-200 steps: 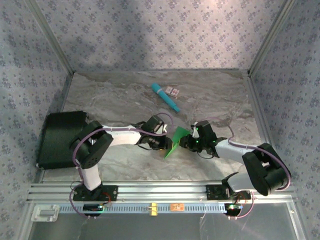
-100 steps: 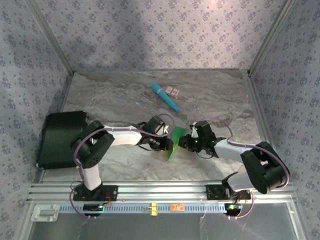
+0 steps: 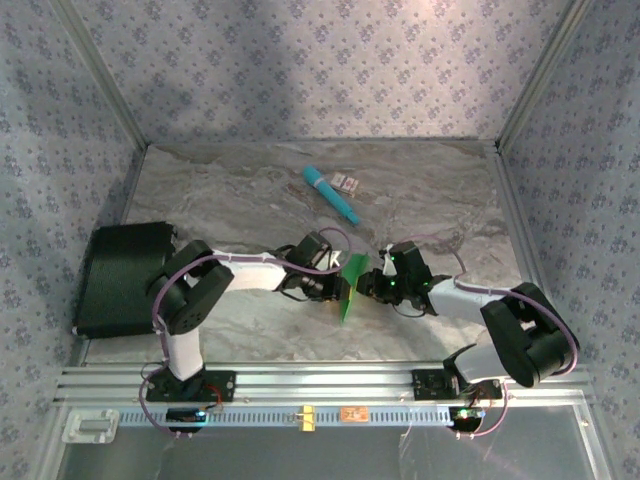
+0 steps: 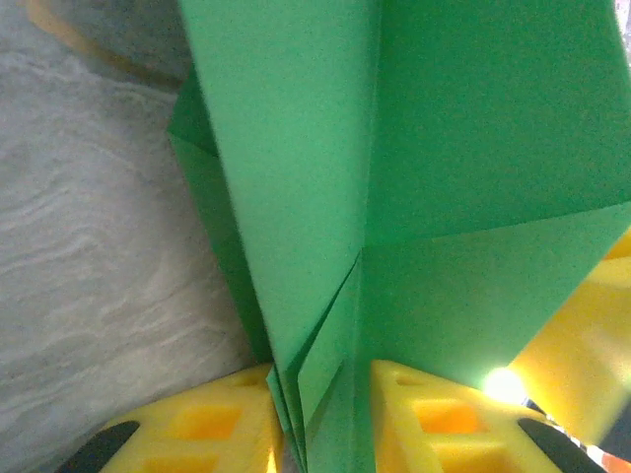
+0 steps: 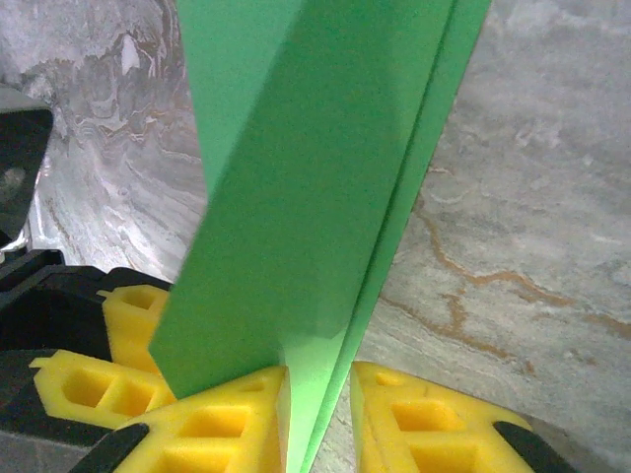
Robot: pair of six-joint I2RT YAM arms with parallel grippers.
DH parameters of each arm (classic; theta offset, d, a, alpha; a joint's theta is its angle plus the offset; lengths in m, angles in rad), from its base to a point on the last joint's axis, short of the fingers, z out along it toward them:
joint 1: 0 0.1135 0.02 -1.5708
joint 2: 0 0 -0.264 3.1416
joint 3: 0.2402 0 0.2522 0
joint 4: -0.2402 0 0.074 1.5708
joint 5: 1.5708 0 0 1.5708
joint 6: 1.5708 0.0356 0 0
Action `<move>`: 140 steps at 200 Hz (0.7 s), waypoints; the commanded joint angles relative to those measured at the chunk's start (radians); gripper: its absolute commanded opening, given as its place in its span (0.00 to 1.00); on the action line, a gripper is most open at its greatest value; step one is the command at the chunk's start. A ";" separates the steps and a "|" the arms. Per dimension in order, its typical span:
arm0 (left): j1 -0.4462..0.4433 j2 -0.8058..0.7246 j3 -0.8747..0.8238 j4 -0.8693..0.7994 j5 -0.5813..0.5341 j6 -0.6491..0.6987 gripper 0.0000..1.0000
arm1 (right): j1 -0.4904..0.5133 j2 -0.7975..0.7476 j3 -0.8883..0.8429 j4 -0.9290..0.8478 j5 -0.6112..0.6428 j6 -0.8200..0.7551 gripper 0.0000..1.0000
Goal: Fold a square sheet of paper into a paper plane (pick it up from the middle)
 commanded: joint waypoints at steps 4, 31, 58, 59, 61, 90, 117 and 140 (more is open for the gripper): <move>-0.006 0.009 0.004 0.035 0.012 -0.011 0.26 | 0.000 0.008 -0.020 0.017 0.003 0.014 0.24; -0.005 0.009 0.004 0.045 0.018 -0.019 0.21 | -0.007 0.005 -0.028 0.019 0.006 0.019 0.24; -0.005 -0.016 -0.001 0.041 0.000 -0.021 0.12 | -0.020 -0.031 -0.038 0.005 0.016 0.020 0.24; -0.006 -0.019 -0.001 0.041 -0.001 -0.022 0.11 | -0.021 -0.033 -0.039 0.004 0.017 0.019 0.24; -0.005 -0.022 -0.003 0.041 -0.003 -0.022 0.11 | -0.021 -0.039 -0.040 0.000 0.019 0.019 0.24; -0.010 -0.103 -0.014 -0.039 -0.139 -0.027 0.04 | -0.046 -0.137 -0.050 -0.077 0.061 0.011 0.25; -0.047 -0.195 0.032 -0.306 -0.471 -0.010 0.03 | -0.054 -0.241 -0.044 -0.175 0.116 -0.019 0.26; -0.078 -0.206 0.111 -0.502 -0.655 -0.005 0.02 | -0.055 -0.272 -0.047 -0.185 0.120 -0.019 0.27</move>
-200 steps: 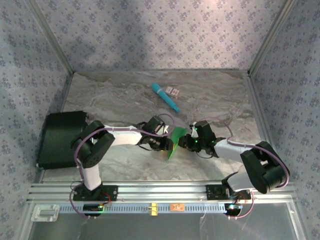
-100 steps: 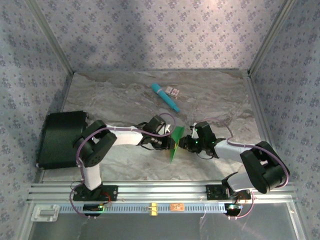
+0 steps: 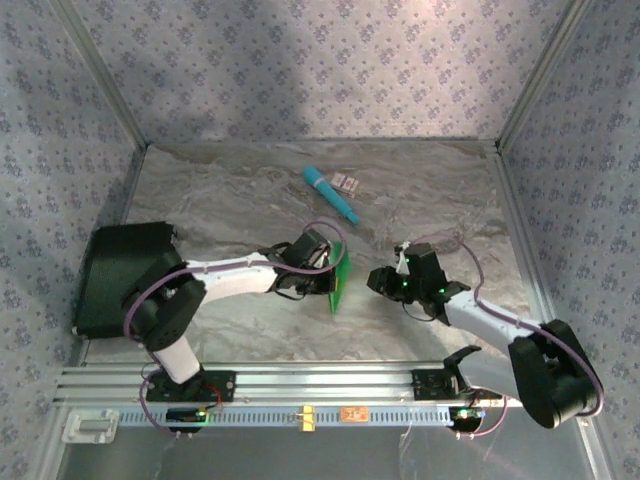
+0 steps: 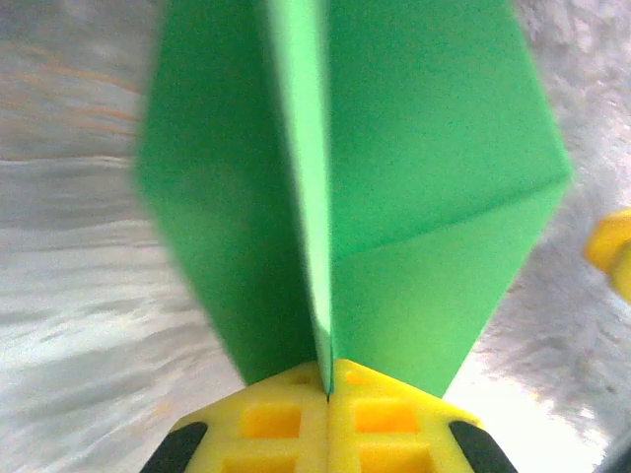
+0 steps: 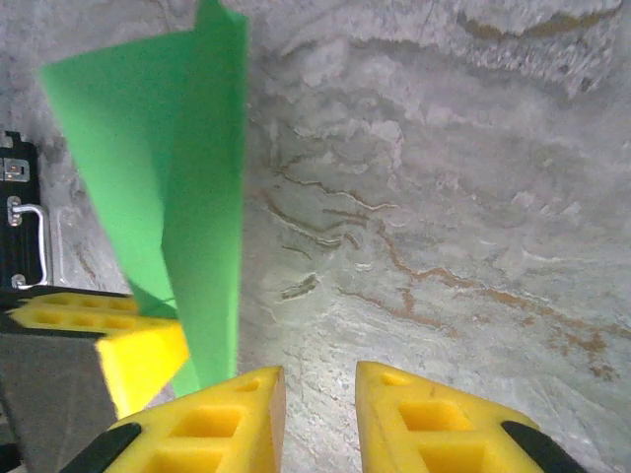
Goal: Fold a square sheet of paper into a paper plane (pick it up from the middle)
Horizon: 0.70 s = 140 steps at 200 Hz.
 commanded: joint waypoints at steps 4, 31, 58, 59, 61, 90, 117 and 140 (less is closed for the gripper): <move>-0.033 -0.032 0.089 -0.281 -0.299 0.015 0.01 | -0.003 -0.030 -0.003 -0.074 0.038 -0.017 0.27; -0.036 -0.016 0.118 -0.339 -0.323 -0.001 0.02 | 0.003 -0.023 0.012 -0.074 0.026 -0.017 0.27; -0.036 0.005 0.118 -0.331 -0.302 -0.019 0.01 | 0.016 -0.019 0.029 -0.073 0.024 -0.017 0.28; -0.036 0.005 0.119 -0.331 -0.301 -0.020 0.01 | 0.018 -0.019 0.029 -0.073 0.024 -0.017 0.27; -0.035 0.007 0.117 -0.328 -0.298 -0.019 0.01 | 0.018 -0.019 0.030 -0.074 0.024 -0.016 0.28; -0.035 0.025 0.118 -0.319 -0.277 -0.026 0.01 | 0.037 -0.012 0.044 -0.074 0.021 -0.022 0.28; -0.035 0.041 0.122 -0.321 -0.270 -0.027 0.02 | 0.050 0.007 0.046 -0.060 0.024 -0.017 0.28; -0.035 0.055 0.129 -0.335 -0.264 -0.030 0.02 | 0.059 0.029 0.048 -0.049 0.027 -0.013 0.28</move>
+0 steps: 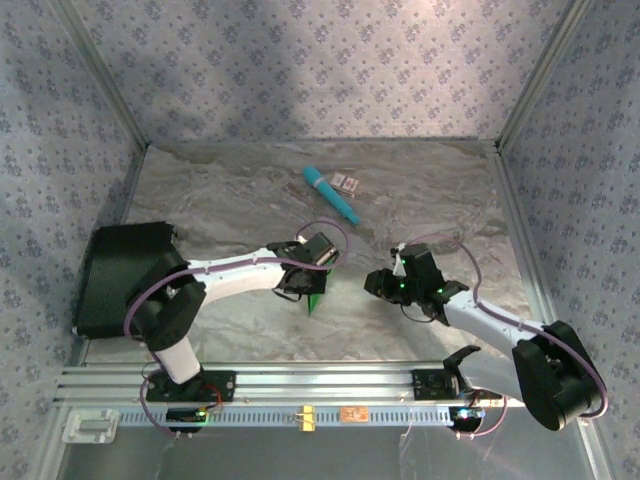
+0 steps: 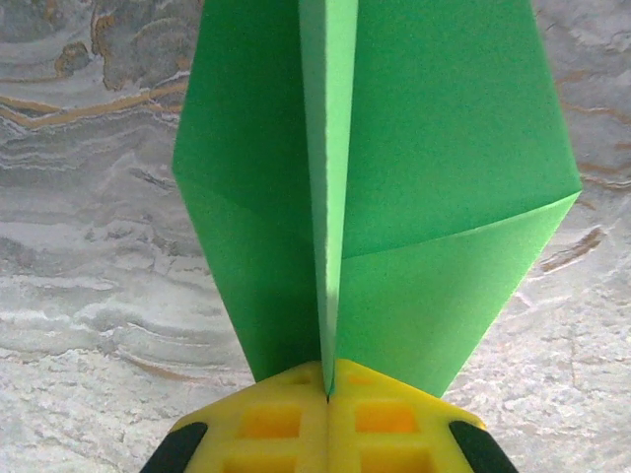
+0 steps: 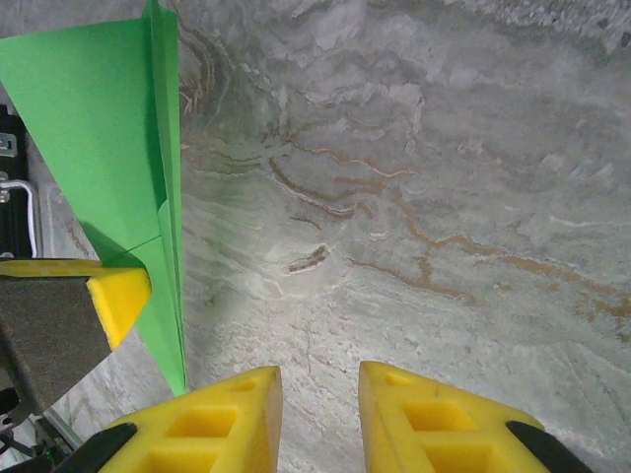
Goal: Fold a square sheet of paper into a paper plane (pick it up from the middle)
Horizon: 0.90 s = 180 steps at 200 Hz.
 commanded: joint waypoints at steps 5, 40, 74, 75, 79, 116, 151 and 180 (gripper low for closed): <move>0.000 0.019 0.028 -0.043 0.002 -0.014 0.03 | 0.013 0.026 0.028 0.006 0.019 -0.010 0.28; 0.001 0.017 0.023 -0.034 0.008 -0.013 0.06 | 0.021 0.048 0.029 0.020 0.022 -0.004 0.28; 0.000 0.028 0.025 -0.038 0.011 -0.019 0.08 | 0.025 0.054 0.028 0.019 0.032 -0.004 0.28; 0.001 0.029 0.026 -0.038 0.013 -0.019 0.08 | 0.024 0.054 0.028 0.019 0.032 -0.004 0.28; 0.001 0.030 0.025 -0.036 0.013 -0.019 0.08 | 0.025 0.054 0.027 0.019 0.032 -0.003 0.28; 0.001 0.038 0.029 -0.034 0.022 -0.013 0.10 | 0.027 0.054 0.027 0.016 0.040 -0.004 0.29; 0.001 0.041 0.034 -0.035 0.021 -0.008 0.12 | 0.034 0.057 0.026 0.016 0.049 -0.003 0.29; 0.001 0.047 0.039 -0.039 0.020 -0.003 0.14 | 0.035 0.062 0.027 0.018 0.051 -0.003 0.29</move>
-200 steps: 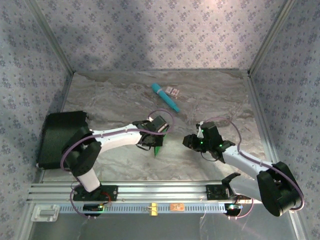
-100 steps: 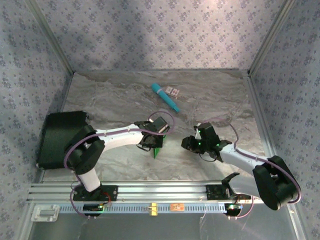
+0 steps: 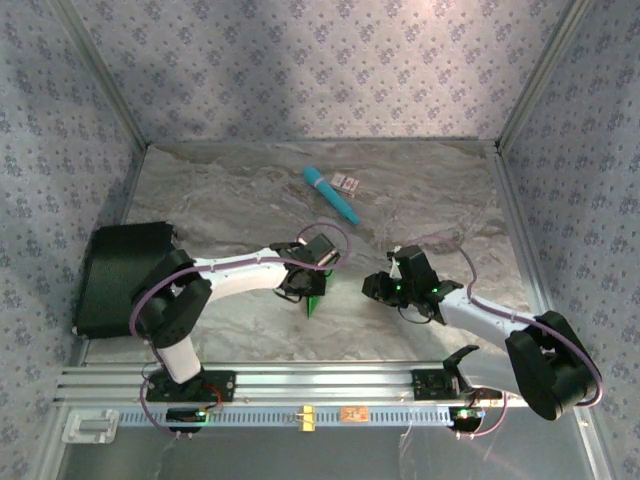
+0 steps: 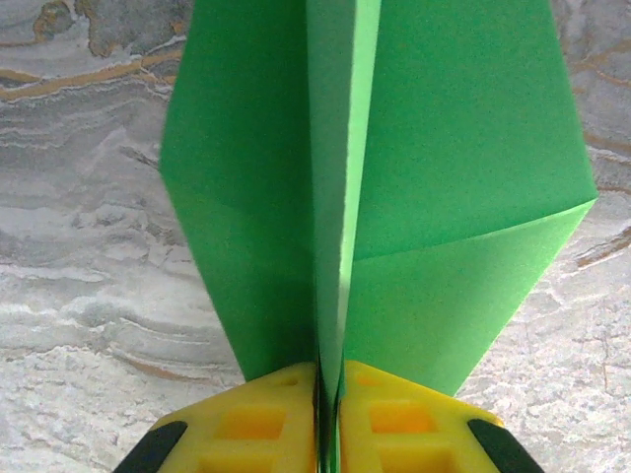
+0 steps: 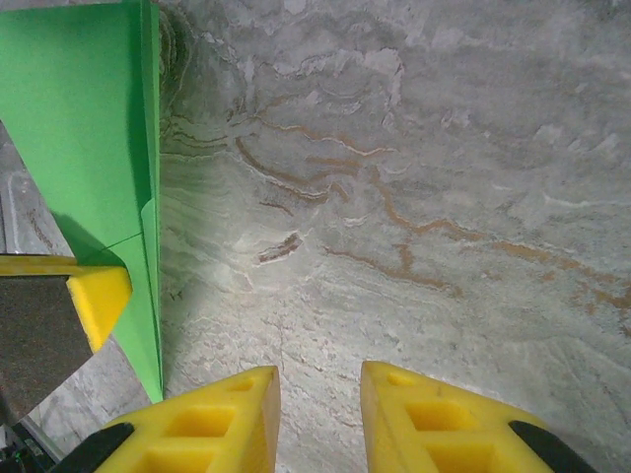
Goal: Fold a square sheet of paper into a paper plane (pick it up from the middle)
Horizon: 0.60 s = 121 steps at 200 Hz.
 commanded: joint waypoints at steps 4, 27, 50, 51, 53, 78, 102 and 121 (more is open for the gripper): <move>0.001 0.020 0.034 -0.028 0.008 0.004 0.14 | 0.009 0.011 0.026 0.007 0.024 -0.002 0.29; 0.001 0.026 0.034 -0.024 0.009 0.003 0.14 | 0.011 0.016 0.024 0.013 0.022 -0.001 0.29; 0.001 0.035 0.037 -0.021 0.014 0.004 0.15 | 0.012 0.020 0.025 0.018 0.023 0.000 0.29; 0.001 0.035 0.038 -0.021 0.014 0.004 0.15 | 0.013 0.020 0.024 0.018 0.023 0.000 0.29; 0.001 0.037 0.039 -0.021 0.014 0.003 0.15 | 0.013 0.021 0.024 0.018 0.023 0.000 0.29; 0.001 0.046 0.039 -0.022 0.011 0.000 0.15 | 0.015 0.024 0.025 0.022 0.021 0.002 0.29; 0.001 0.049 0.038 -0.020 0.008 0.000 0.15 | 0.017 0.025 0.028 0.020 0.023 0.000 0.29; 0.001 0.053 0.036 -0.013 0.011 0.000 0.16 | 0.017 0.026 0.026 0.022 0.021 0.000 0.29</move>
